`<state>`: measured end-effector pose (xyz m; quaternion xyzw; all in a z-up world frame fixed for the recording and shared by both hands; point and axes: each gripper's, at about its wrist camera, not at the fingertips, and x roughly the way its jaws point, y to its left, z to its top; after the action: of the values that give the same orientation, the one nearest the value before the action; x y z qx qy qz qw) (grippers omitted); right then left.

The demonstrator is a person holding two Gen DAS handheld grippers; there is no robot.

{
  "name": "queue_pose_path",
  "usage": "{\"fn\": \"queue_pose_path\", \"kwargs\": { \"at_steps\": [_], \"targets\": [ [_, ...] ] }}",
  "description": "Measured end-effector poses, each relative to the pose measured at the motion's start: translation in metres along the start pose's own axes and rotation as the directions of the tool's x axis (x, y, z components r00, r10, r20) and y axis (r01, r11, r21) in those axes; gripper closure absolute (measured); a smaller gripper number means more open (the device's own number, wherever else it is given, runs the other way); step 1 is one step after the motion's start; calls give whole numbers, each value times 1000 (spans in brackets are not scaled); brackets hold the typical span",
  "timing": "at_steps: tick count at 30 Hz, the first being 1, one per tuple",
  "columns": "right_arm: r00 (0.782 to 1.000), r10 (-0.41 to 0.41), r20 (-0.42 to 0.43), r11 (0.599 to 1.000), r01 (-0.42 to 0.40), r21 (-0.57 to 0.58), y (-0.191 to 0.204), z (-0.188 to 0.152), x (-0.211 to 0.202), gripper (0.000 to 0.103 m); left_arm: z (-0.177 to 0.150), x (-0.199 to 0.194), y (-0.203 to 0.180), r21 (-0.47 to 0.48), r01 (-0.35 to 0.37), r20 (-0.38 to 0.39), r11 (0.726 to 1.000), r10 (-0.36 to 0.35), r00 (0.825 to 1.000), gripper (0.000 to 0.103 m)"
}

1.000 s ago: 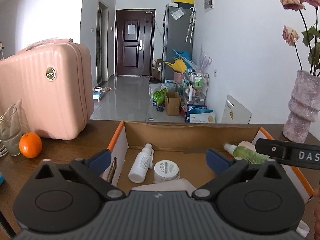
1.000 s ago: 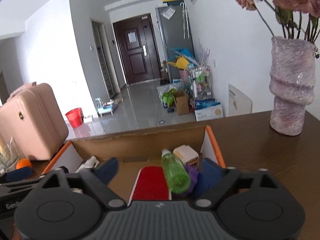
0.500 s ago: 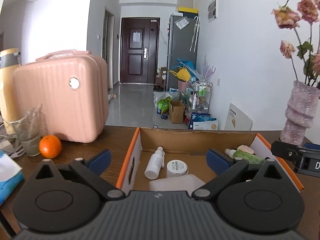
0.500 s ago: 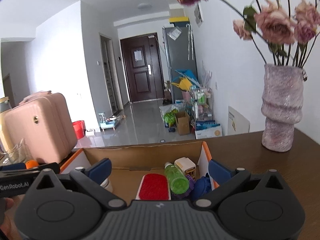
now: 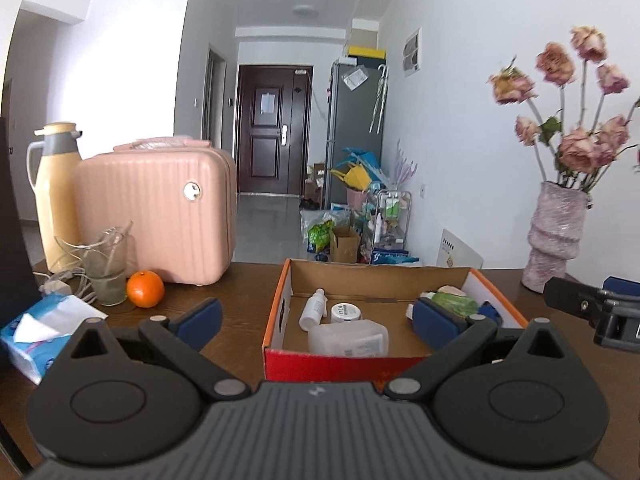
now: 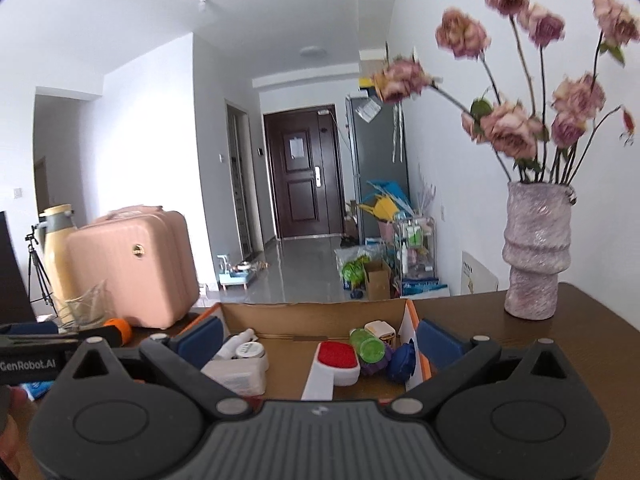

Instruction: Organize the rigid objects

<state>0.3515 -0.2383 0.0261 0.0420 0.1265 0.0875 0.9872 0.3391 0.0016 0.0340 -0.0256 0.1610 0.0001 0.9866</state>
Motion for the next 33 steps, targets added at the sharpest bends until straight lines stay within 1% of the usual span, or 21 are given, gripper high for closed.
{"fn": "queue_pose_path", "kwargs": {
  "at_steps": [4,9,14,18,21,24,33],
  "targets": [
    [1000,21,16,1000,-20,-10,8,-13,-43,0,-9,-42,-2,12,13,22,1000,-13,1000,0],
    [1000,17,24,999,-16,-34,18,-35,-99,0,-29,-97,2,14,15,37,1000,-16,999,0],
    [1000,19,13,999,-18,-44,24,-60,-151,0,-57,-141,8,8,-2,18,1000,2,1000,0],
    [1000,17,8,998,-16,-55,29,-75,-181,0,-75,-171,10,16,-10,19,1000,10,1000,0],
    [1000,17,13,999,-16,-47,31,-81,-196,0,-82,-187,12,14,-1,19,1000,1,1000,0],
    [1000,18,18,999,-17,-43,33,-84,-206,0,-87,-199,11,27,-7,24,1000,7,1000,0],
    [999,28,35,999,-27,-44,37,-87,-221,0,-89,-215,10,33,-13,46,999,12,999,0]
  ]
}}
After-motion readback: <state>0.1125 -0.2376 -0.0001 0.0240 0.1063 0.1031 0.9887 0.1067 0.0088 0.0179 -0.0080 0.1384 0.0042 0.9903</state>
